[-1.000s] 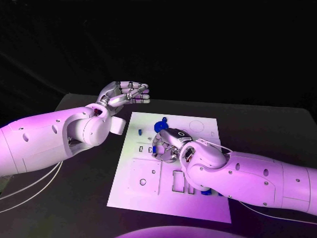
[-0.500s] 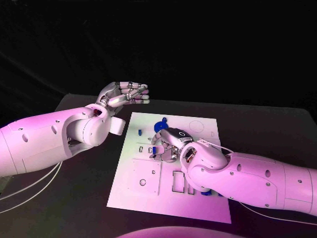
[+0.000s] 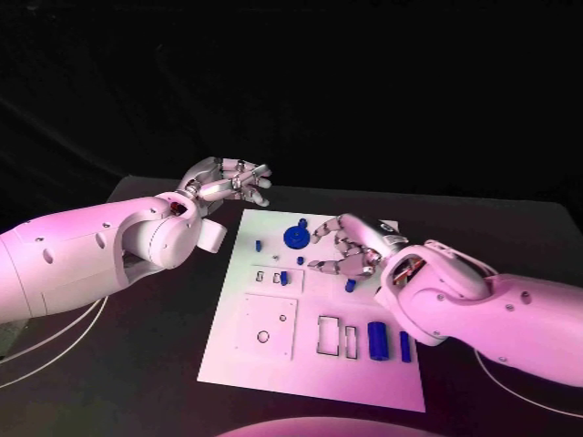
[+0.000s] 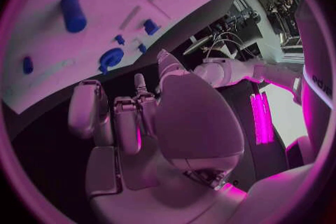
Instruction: Assemble the parts on the task board
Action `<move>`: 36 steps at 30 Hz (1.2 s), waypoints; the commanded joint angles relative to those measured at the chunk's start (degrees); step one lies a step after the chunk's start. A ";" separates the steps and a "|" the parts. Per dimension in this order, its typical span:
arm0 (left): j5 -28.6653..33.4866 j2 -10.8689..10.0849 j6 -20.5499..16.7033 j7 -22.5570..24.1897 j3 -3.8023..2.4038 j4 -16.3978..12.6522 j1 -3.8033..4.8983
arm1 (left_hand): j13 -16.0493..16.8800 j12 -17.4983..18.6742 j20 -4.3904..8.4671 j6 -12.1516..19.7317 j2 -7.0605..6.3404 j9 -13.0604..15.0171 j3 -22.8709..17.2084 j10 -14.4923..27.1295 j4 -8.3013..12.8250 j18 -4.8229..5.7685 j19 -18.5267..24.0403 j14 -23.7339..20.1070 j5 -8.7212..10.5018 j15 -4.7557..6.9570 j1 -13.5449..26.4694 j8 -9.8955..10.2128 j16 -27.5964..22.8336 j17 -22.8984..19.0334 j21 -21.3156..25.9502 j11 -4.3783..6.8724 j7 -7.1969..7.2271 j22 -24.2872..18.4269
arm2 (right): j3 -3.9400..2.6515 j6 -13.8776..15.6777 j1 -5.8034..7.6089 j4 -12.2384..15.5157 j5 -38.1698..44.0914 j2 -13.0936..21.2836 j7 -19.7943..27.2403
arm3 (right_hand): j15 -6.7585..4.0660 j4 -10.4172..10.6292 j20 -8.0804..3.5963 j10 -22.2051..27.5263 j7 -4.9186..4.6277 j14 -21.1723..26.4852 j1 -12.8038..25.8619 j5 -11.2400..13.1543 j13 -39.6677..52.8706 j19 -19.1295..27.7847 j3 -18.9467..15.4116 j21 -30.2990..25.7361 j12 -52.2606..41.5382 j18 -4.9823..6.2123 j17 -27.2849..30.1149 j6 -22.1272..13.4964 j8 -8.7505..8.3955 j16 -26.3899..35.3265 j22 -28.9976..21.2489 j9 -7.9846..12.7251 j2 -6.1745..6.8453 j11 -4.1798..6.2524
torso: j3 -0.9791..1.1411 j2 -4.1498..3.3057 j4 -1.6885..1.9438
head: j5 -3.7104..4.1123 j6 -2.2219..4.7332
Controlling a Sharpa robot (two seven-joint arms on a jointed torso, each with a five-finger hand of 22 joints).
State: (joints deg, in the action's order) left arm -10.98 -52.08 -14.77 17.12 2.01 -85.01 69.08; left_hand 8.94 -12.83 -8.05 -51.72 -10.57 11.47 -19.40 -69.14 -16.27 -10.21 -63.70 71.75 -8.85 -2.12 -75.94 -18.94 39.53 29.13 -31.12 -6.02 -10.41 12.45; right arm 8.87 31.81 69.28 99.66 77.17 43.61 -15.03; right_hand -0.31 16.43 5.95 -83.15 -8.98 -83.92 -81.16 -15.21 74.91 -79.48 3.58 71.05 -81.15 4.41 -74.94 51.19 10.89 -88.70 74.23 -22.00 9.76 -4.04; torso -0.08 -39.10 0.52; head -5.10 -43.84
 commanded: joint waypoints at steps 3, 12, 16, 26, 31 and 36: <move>-15.77 -0.24 9.11 -16.20 -0.05 -0.37 0.15 | 14.43 -19.89 3.24 1.67 2.07 6.33 4.55 0.50 -0.31 -0.05 -2.93 8.62 -0.21 2.86 4.27 -10.40 33.39 31.82 -14.92 3.04 2.81 9.25 | -0.04 -0.62 2.30 3.02 -13.29 5.09 4.80 | 0.26 0.15 0.06 0.33 0.19 -4.77 -0.35 -0.17 5.83 0.40 0.19 -0.19 0.21 0.40 -9.07 0.62 0.58 0.22 0.01 -0.09 0.04 0.02 | 0.34 0.96 -0.43 | -0.40 -0.45; -32.71 0.79 18.47 -36.72 -0.10 -0.98 0.85 | 48.99 -56.91 5.31 4.79 6.14 18.19 7.28 -3.51 -0.62 2.19 -5.05 13.69 -0.44 5.56 9.16 -27.60 42.47 43.31 -36.52 6.06 6.37 33.25 | -0.03 -1.36 4.09 2.35 -17.19 9.51 4.75 | 0.21 0.20 0.02 0.34 0.29 -4.78 -0.17 -0.14 5.80 0.32 0.09 -0.09 0.23 0.37 -9.13 0.93 0.90 0.21 0.13 -0.17 0.04 0.10 | 1.05 1.95 -0.67 | -0.93 -1.16; -38.00 2.22 21.27 -41.46 -0.09 -0.51 1.03 | 49.92 -57.99 5.46 4.90 5.96 19.53 8.33 -3.63 -0.62 2.29 -4.90 13.78 -0.29 5.77 10.53 -29.25 42.54 43.29 -37.53 6.32 6.68 34.38 | -0.03 -1.44 4.24 1.42 -17.72 10.05 4.37 | 0.20 0.21 0.02 0.33 0.30 -4.78 -0.14 -0.14 5.81 0.34 0.08 -0.12 0.22 0.38 -9.13 0.96 0.93 0.22 0.11 -0.17 0.04 0.10 | 1.16 2.23 -0.50 | -0.93 -1.47; -46.37 6.10 25.34 -45.30 0.00 1.46 1.54 | 49.07 -57.76 5.51 5.75 6.22 21.09 9.92 -2.58 -0.67 2.27 -4.15 13.62 0.40 5.86 13.05 -30.69 42.35 42.76 -38.00 6.41 6.82 34.70 | -0.01 -1.76 4.32 0.24 -18.01 10.00 3.38 | 0.17 0.25 -0.01 0.48 0.32 -4.74 0.08 -0.12 5.60 0.42 -0.06 -0.30 0.41 0.41 -8.94 0.96 1.03 0.27 -0.01 -0.18 0.09 0.13 | 1.33 2.33 -0.32 | -1.51 -1.96; -47.61 7.99 26.58 -45.83 0.40 2.74 1.70 | 48.94 -57.70 5.50 5.86 6.30 21.19 10.03 -2.46 -0.67 2.26 -4.05 13.56 0.48 5.85 13.25 -30.75 42.27 42.59 -38.00 6.40 6.81 34.65 | 0.00 -1.86 4.32 -0.06 -17.84 9.83 2.97 | 0.15 0.27 -0.03 0.49 0.32 -4.74 0.22 -0.11 5.58 0.47 -0.15 -0.40 0.43 0.43 -8.94 0.87 1.04 0.28 -0.08 -0.17 0.11 0.14 | 1.27 2.24 -0.39 | -1.67 -2.06; -47.80 9.20 27.50 -46.00 0.82 3.45 1.75 | 48.80 -57.62 5.50 5.97 6.39 21.24 10.07 -2.33 -0.66 2.25 -4.00 13.52 0.48 5.84 13.33 -30.75 42.22 42.48 -38.01 6.39 6.80 34.65 | 0.01 -1.89 4.32 -0.18 -17.77 9.76 2.67 | 0.15 0.28 -0.03 0.48 0.32 -4.72 0.28 -0.11 5.59 0.45 -0.18 -0.39 0.42 0.43 -8.88 0.82 1.03 0.29 -0.07 -0.16 0.12 0.14 | 1.29 2.12 -0.44 | -1.68 -2.24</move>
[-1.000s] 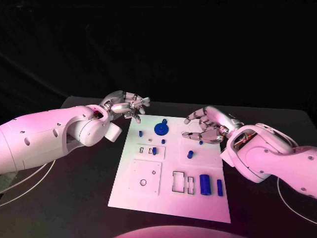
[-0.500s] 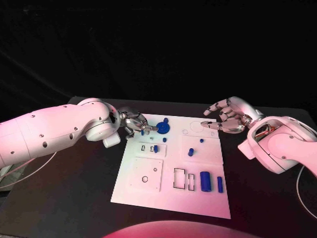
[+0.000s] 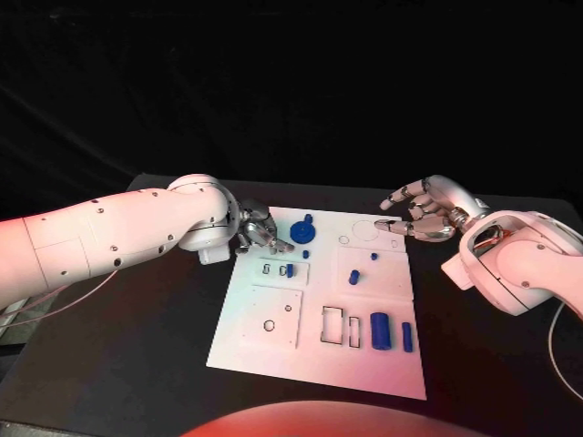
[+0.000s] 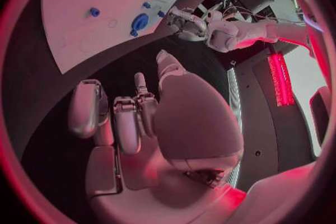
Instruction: Assemble the parts on the task board
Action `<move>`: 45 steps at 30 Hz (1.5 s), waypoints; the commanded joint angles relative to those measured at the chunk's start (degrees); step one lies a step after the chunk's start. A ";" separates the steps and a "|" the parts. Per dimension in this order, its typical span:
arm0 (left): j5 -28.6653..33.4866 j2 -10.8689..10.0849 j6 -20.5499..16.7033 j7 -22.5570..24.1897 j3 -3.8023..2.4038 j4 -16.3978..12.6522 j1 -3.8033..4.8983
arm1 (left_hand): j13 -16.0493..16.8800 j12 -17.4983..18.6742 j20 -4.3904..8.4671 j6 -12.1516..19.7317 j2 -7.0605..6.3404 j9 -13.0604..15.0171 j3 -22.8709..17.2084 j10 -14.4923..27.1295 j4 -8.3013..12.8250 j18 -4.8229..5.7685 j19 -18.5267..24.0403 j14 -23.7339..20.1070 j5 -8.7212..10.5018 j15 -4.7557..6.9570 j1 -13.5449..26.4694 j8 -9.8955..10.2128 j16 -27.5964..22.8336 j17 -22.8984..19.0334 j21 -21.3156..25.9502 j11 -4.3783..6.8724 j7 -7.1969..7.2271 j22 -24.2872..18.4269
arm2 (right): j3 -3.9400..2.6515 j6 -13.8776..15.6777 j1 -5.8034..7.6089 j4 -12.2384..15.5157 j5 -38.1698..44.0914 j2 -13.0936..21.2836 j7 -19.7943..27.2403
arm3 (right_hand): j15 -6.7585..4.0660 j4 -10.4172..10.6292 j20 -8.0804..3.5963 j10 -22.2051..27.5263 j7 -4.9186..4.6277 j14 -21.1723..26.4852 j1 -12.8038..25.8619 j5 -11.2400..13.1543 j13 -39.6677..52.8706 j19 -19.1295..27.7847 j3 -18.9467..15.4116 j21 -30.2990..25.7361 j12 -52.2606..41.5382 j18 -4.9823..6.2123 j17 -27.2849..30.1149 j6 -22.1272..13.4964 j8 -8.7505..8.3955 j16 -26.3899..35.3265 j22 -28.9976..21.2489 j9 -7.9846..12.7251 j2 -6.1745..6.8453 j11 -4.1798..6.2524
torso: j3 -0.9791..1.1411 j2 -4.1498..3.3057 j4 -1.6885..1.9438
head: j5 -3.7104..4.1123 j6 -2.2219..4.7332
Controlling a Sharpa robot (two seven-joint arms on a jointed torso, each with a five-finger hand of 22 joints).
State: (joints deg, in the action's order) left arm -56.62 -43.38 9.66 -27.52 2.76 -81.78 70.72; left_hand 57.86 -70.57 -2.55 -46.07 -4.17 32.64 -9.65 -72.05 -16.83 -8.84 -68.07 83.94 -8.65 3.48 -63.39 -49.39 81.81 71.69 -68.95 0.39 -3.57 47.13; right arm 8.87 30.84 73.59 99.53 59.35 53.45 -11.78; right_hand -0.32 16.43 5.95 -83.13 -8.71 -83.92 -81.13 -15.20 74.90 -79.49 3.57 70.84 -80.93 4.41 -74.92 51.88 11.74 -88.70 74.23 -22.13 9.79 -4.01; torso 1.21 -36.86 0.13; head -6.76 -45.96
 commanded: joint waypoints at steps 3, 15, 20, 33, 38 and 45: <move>-2.08 1.09 3.81 -1.46 0.25 0.37 0.13 | -0.19 0.15 -0.01 0.42 0.07 0.12 0.35 0.65 -0.10 0.88 0.41 1.29 0.27 0.24 0.85 -0.31 -0.12 -0.20 -0.19 -0.04 -0.06 -0.01 | 0.00 -0.90 0.01 -0.19 0.11 -0.14 -0.75 | 0.15 0.27 -0.04 0.46 0.05 -4.73 0.25 -0.11 5.60 0.46 -0.18 -0.18 0.20 0.43 -8.91 0.13 0.18 0.29 -0.07 -0.03 0.09 0.11 | -0.03 -0.13 -0.05 | 0.04 -0.25; -1.86 2.63 5.41 -1.64 0.67 0.89 0.13 | -0.35 0.22 -0.05 0.73 0.40 0.30 0.64 0.90 -0.12 0.89 0.58 1.18 0.35 0.17 1.48 -0.31 -0.21 -0.40 -0.27 -0.11 -0.14 0.07 | 0.01 -0.96 -0.01 -0.68 0.27 -0.52 -1.12 | 0.15 0.27 -0.04 0.46 0.05 -4.73 0.25 -0.11 5.60 0.46 -0.18 -0.18 0.20 0.43 -8.91 0.13 0.18 0.29 -0.07 -0.03 0.09 0.11 | -0.04 -0.10 0.04 | 0.16 -0.51; -1.70 3.25 6.71 -1.65 0.96 1.29 0.13 | -1.03 0.64 -0.08 0.94 0.67 0.38 0.64 1.41 -0.08 0.74 1.14 1.03 0.18 0.13 1.49 -0.27 -0.40 -0.81 0.11 -0.15 -0.19 -0.74 | 0.02 -0.97 -0.01 -0.77 0.30 -0.56 -1.23 | 0.14 0.27 -0.05 0.54 0.05 -4.70 0.36 -0.12 5.50 0.55 -0.25 -0.36 0.30 0.47 -8.81 0.02 0.19 0.32 -0.20 -0.01 0.08 0.11 | -0.07 -0.12 0.01 | 0.22 -0.51; -1.50 3.95 7.65 -1.66 1.16 1.57 0.12 | -1.39 0.87 -0.15 1.27 1.04 0.52 0.54 1.81 -0.02 0.69 1.47 0.91 -0.18 0.05 1.13 -0.22 -0.48 -0.95 0.20 -0.23 -0.27 -0.92 | 0.02 -0.97 -0.05 -1.02 0.42 -0.81 -1.35 | 0.14 0.27 -0.05 0.54 0.05 -4.70 0.36 -0.12 5.50 0.55 -0.25 -0.36 0.30 0.47 -8.81 0.02 0.19 0.32 -0.20 -0.01 0.08 0.11 | -0.06 -0.11 0.07 | 0.30 -0.76; -1.33 4.11 7.92 -1.67 1.19 1.67 0.12 | -1.39 0.87 -0.17 1.33 1.15 0.57 0.48 1.85 -0.01 0.70 1.48 0.89 -0.26 0.03 0.97 -0.22 -0.48 -0.96 0.15 -0.25 -0.28 -0.84 | 0.02 -0.99 -0.06 -1.10 0.43 -0.92 -1.37 | 0.14 0.27 -0.05 0.54 0.05 -4.70 0.36 -0.12 5.50 0.55 -0.25 -0.36 0.30 0.47 -8.81 0.02 0.19 0.32 -0.20 -0.01 0.08 0.11 | -0.08 -0.12 0.04 | 0.35 -0.82; -1.22 4.29 8.33 -1.70 1.23 2.02 0.11 | -1.54 0.94 -0.20 1.44 1.31 0.65 0.36 1.99 0.03 0.68 1.63 0.85 -0.36 0.01 0.56 -0.22 -0.51 -1.04 0.18 -0.27 -0.31 -0.93 | 0.03 -1.03 -0.08 -1.16 0.43 -1.01 -1.42 | 0.14 0.27 -0.05 0.54 0.05 -4.70 0.36 -0.12 5.50 0.55 -0.25 -0.36 0.30 0.47 -8.81 0.02 0.19 0.32 -0.20 -0.01 0.08 0.11 | -0.07 -0.18 0.02 | 0.35 -0.91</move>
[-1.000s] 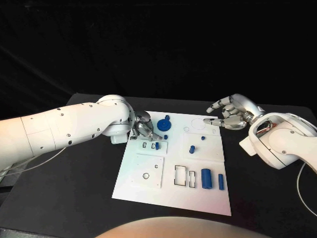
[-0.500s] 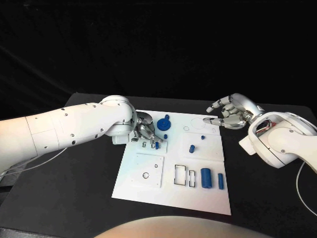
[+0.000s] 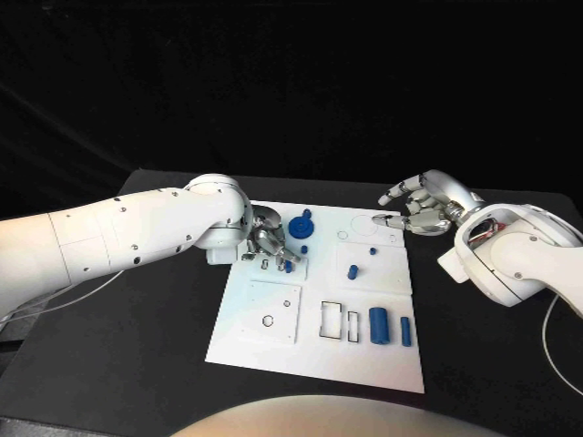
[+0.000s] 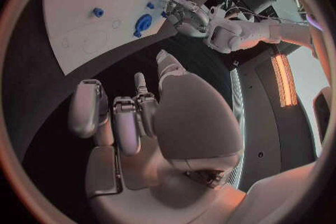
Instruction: Assemble the parts on the task board
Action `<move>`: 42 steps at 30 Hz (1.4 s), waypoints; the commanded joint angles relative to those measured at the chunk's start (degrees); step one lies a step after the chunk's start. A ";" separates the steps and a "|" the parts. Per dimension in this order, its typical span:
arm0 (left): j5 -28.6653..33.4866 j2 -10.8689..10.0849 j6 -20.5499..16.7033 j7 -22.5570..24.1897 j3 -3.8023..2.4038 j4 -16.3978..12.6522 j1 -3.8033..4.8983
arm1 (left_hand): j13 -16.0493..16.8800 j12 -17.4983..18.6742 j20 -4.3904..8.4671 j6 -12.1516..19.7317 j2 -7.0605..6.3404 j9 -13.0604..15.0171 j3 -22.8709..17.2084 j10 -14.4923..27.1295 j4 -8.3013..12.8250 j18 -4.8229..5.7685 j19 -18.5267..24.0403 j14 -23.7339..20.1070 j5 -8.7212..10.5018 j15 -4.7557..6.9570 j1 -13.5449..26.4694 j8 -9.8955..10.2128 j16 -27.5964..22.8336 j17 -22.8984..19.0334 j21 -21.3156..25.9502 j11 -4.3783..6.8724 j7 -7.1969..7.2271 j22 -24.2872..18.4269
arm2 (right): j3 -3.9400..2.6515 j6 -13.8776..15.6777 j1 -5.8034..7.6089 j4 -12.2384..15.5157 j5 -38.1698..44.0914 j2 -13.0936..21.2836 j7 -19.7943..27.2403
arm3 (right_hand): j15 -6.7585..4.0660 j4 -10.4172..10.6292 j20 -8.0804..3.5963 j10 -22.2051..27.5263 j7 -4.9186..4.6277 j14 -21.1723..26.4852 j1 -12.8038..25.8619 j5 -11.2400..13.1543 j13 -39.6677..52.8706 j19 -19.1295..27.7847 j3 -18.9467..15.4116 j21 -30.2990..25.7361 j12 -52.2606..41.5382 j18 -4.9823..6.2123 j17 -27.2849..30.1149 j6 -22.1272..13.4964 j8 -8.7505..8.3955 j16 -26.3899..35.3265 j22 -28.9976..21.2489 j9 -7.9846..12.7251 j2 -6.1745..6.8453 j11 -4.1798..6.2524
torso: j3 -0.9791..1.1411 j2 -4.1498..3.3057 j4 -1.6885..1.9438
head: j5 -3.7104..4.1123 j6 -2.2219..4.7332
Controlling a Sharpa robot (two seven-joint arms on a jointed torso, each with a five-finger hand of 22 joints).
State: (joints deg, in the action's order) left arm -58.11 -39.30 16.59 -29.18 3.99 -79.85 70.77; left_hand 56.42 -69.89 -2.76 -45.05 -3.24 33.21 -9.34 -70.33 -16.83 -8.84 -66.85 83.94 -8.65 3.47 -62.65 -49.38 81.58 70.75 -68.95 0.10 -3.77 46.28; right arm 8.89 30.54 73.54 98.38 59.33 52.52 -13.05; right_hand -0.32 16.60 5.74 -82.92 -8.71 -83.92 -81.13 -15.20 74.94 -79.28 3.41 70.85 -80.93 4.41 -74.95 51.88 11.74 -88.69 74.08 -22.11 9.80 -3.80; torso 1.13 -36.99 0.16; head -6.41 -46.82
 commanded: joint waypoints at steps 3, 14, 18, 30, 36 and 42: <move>0.29 0.32 1.47 -0.04 0.01 0.27 0.06 | -0.24 0.34 -0.02 0.49 0.47 0.12 -0.03 0.39 0.04 0.68 0.47 0.83 -0.41 0.00 -0.44 -0.21 -0.28 -0.13 0.17 0.01 -0.13 -0.09 | 0.00 -0.74 -0.04 -0.02 0.45 -0.09 -0.16 | 0.15 0.11 0.16 0.32 0.05 -4.70 0.36 -0.12 5.47 0.34 -0.08 -0.36 0.30 0.47 -8.77 0.02 0.19 0.32 -0.05 -0.03 0.08 -0.10 | 0.00 -0.04 -0.02 | 0.00 -0.09; 0.59 0.83 1.77 -0.06 0.11 0.72 0.04 | -0.27 0.33 -0.05 0.58 0.67 0.20 -0.20 0.46 0.05 0.69 0.49 0.81 -0.50 -0.02 -0.95 -0.20 -0.27 -0.13 0.06 -0.01 -0.16 0.08 | 0.01 -0.79 -0.05 -0.03 0.47 -0.17 -0.20 | 0.15 0.11 0.16 0.32 0.05 -4.70 0.36 -0.12 5.47 0.34 -0.08 -0.36 0.30 0.47 -8.77 0.02 0.19 0.32 -0.05 -0.03 0.08 -0.10 | 0.04 -0.04 -0.01 | 0.04 -0.28; 0.80 0.90 1.84 -0.07 0.13 0.75 0.04 | -0.25 0.31 -0.06 0.61 0.75 0.24 -0.27 0.46 0.06 0.69 0.52 0.80 -0.52 -0.03 -1.16 -0.19 -0.27 -0.15 0.05 -0.02 -0.17 0.08 | 0.01 -0.82 -0.06 -0.05 0.48 -0.21 -0.25 | 0.15 0.11 0.16 0.32 0.05 -4.70 0.36 -0.12 5.47 0.34 -0.08 -0.36 0.30 0.47 -8.77 0.02 0.19 0.32 -0.05 -0.03 0.08 -0.10 | 0.07 -0.05 -0.01 | 0.05 -0.32; 1.47 1.07 2.09 -0.08 0.17 0.87 0.03 | -0.50 0.34 -0.17 0.90 1.58 0.45 -1.39 0.72 0.12 0.65 0.88 0.70 -0.67 -0.08 -3.71 0.03 -0.28 -0.32 -0.10 -0.07 -0.21 0.12 | 0.01 -1.15 -0.11 -0.25 0.59 -0.44 -0.58 | 0.13 0.07 0.13 0.32 0.05 -4.70 0.51 -0.16 5.45 0.39 -0.19 -0.51 0.31 0.49 -8.76 -0.16 0.29 0.34 -0.13 -0.01 -0.03 -0.09 | 0.10 -0.03 -0.06 | 0.01 -0.34; 2.15 1.11 2.09 -0.05 0.19 0.95 0.03 | -1.29 0.73 -0.23 1.32 2.42 0.63 -6.02 1.38 0.23 0.61 1.35 0.59 -0.71 -0.06 -9.11 0.76 -0.25 -0.57 -0.40 -0.02 -0.19 0.31 | 0.02 -1.35 -0.16 -0.33 2.52 -0.52 -0.92 | 0.12 0.06 0.12 0.37 0.06 -4.68 0.53 -0.17 5.38 0.41 -0.19 -0.58 0.38 0.50 -8.66 -0.19 0.34 0.37 -0.16 -0.01 -0.11 -0.08 | 0.09 -0.04 -0.02 | 0.07 -0.36; 2.91 1.13 2.01 0.02 0.20 0.99 0.03 | -1.89 0.98 -0.28 1.46 0.92 0.96 -13.27 1.68 0.29 0.58 1.72 0.51 -0.69 -0.13 -11.75 1.35 -0.18 -0.76 -0.68 -0.09 -0.28 0.47 | 0.02 -1.49 -0.20 -0.36 3.39 -0.58 -1.12 | 0.12 0.06 0.12 0.38 0.06 -4.67 0.52 -0.17 5.37 0.42 -0.19 -0.59 0.38 0.50 -8.63 -0.20 0.35 0.38 -0.17 -0.01 -0.12 -0.08 | 0.10 -0.05 -0.05 | 0.05 -0.34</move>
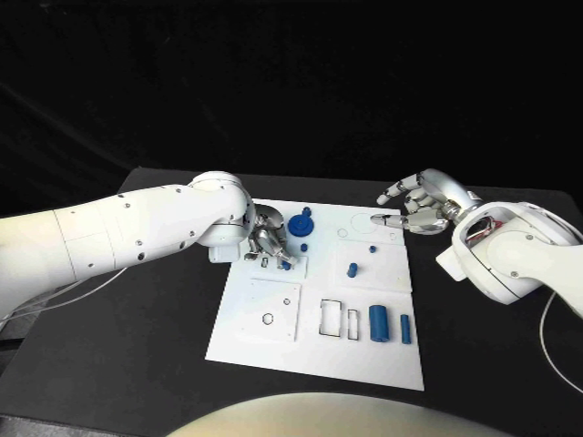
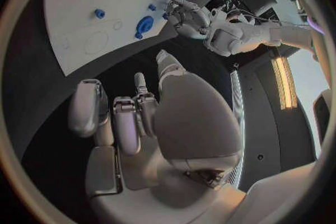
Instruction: Assemble the parts on the task board
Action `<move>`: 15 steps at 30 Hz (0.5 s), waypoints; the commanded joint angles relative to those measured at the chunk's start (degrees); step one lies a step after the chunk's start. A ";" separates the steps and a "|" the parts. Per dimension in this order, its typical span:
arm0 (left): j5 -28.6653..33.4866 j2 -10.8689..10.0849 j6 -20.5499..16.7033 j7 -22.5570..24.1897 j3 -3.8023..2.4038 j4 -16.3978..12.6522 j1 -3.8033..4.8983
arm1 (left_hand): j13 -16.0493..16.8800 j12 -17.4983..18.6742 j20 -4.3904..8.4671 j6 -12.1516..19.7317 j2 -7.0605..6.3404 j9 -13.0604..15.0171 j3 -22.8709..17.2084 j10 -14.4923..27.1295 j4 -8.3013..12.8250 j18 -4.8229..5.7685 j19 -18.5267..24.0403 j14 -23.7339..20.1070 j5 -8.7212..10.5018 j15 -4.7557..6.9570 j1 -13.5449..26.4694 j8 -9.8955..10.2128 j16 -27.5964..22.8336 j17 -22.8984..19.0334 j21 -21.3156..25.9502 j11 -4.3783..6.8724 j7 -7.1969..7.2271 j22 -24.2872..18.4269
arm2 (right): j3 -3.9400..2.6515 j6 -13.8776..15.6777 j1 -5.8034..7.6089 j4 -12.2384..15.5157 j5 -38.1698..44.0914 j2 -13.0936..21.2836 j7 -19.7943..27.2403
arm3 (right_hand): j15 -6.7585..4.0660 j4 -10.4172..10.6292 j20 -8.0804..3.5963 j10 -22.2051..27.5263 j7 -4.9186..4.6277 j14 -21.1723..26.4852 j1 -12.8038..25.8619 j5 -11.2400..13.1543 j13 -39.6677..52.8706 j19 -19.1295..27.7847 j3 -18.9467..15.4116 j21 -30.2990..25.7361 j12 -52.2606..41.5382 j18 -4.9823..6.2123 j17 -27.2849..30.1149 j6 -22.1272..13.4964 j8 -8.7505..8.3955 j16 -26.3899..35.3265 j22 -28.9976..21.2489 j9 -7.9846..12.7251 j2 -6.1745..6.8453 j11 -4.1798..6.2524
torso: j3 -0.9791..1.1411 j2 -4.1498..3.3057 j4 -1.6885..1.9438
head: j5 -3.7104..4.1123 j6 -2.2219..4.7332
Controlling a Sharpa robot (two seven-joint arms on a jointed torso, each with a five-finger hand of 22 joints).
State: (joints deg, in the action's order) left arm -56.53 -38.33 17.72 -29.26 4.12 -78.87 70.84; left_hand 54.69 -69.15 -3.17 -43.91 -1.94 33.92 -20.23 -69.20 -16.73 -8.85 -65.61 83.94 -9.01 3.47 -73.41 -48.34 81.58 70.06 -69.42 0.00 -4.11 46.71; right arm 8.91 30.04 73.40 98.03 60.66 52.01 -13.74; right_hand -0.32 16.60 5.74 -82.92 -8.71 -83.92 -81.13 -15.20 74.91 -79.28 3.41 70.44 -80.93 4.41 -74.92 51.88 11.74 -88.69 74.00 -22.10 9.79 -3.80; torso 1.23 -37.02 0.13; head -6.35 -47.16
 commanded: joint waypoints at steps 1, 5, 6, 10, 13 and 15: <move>1.57 0.15 0.82 0.11 0.07 0.03 -0.04 | -0.18 0.23 0.13 0.27 -0.61 0.33 -3.18 0.54 0.13 0.58 0.51 0.51 -0.31 -0.16 -1.00 0.30 -0.16 -0.07 -0.23 0.02 0.02 0.07 | 0.01 -1.00 -0.06 -0.01 2.13 -0.07 -0.46 | 0.12 0.06 0.11 0.38 0.06 -4.67 0.52 -0.17 5.40 0.42 -0.19 -0.18 0.38 0.50 -8.66 -0.19 0.36 0.38 -0.09 -0.02 -0.12 -0.08 | -0.01 0.00 -0.01 | 0.00 -0.01; 3.40 0.01 0.80 0.27 0.08 0.08 -0.05 | -0.57 0.35 0.14 0.41 -2.42 1.06 -9.88 0.56 0.54 0.58 0.66 0.45 -0.22 -0.12 -1.44 0.08 -0.13 -0.25 -0.43 0.00 0.02 0.23 | 0.01 -0.97 -0.07 -0.01 3.83 -0.07 -0.75 | 0.12 0.05 0.11 0.41 0.06 -4.66 0.51 -0.18 5.35 0.52 -0.19 -0.37 0.43 0.54 -8.61 -0.21 0.38 0.40 -0.24 -0.02 -0.15 -0.07 | -0.01 -0.02 0.00 | -0.05 0.03; 3.98 -0.05 0.75 0.31 0.08 0.08 -0.05 | -0.56 0.35 0.14 0.44 -2.46 1.10 -10.15 0.55 0.62 0.58 0.68 0.44 -0.22 -0.11 -1.50 0.06 -0.13 -0.27 -0.43 0.01 0.03 0.21 | 0.01 -0.96 -0.07 0.00 4.22 -0.08 -0.82 | 0.12 0.05 0.11 0.41 0.06 -4.66 0.52 -0.18 5.34 0.52 -0.19 -0.37 0.43 0.54 -8.60 -0.21 0.38 0.40 -0.23 -0.02 -0.15 -0.07 | -0.01 -0.04 0.01 | -0.07 0.07; 5.84 -0.35 0.10 0.52 0.07 -0.03 -0.06 | -0.70 0.31 0.14 0.96 -3.61 2.29 -17.21 0.31 2.76 0.60 0.77 0.41 0.07 -0.18 -1.50 -0.77 -0.05 -0.34 -0.69 -0.07 -0.12 0.43 | 0.01 -0.89 -0.09 0.00 5.19 -0.09 -1.02 | 0.12 0.05 0.11 0.42 0.06 -4.66 0.52 -0.18 5.33 0.52 -0.19 -0.37 0.44 0.54 -8.58 -0.21 0.39 0.41 -0.23 -0.02 -0.15 -0.07 | -0.02 -0.02 0.05 | -0.07 0.09; 6.67 -0.78 -0.69 0.66 0.03 -0.36 -0.06 | -0.73 0.28 0.14 1.08 -3.93 2.64 -18.93 0.23 3.48 0.61 0.73 0.41 0.11 -0.19 -1.11 -1.03 -0.02 -0.34 -0.81 -0.09 -0.14 0.57 | 0.01 -0.88 -0.10 -0.01 5.55 -0.10 -1.12 | 0.12 0.05 0.11 0.42 0.06 -4.66 0.52 -0.18 5.33 0.52 -0.19 -0.37 0.44 0.54 -8.58 -0.21 0.39 0.41 -0.23 -0.02 -0.15 -0.07 | -0.04 -0.01 0.04 | -0.12 0.17; 7.06 -1.27 -1.41 0.77 -0.11 -0.85 -0.07 | -0.75 0.24 0.14 1.17 -4.35 3.02 -20.83 0.10 4.46 0.62 0.70 0.46 0.10 -0.19 -0.64 -1.30 0.07 -0.24 -0.95 -0.08 -0.17 0.72 | 0.01 -0.85 -0.11 -0.01 5.71 -0.10 -1.17 | 0.12 0.05 0.11 0.42 0.06 -4.66 0.52 -0.18 5.33 0.52 -0.19 -0.37 0.44 0.54 -8.58 -0.21 0.39 0.41 -0.23 -0.02 -0.15 -0.07 | -0.01 -0.01 0.04 | -0.15 0.20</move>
State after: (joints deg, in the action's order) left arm -52.13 -39.47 17.39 -29.15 4.11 -79.29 70.75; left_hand 53.95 -68.90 -3.17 -43.00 -5.93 36.84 -34.16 -69.09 -18.92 -8.85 -65.21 83.94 -9.04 3.47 -74.05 -49.36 81.58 69.78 -70.23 0.09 -4.39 47.33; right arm 8.92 29.85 73.34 98.00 64.21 51.97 -14.46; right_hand -0.32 16.59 5.95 -82.92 -8.71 -83.92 -81.13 -15.20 74.91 -79.08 3.41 70.43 -80.70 4.41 -74.91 51.88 11.75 -88.48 73.81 -22.10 9.80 -3.80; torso 1.20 -37.02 0.16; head -6.46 -47.02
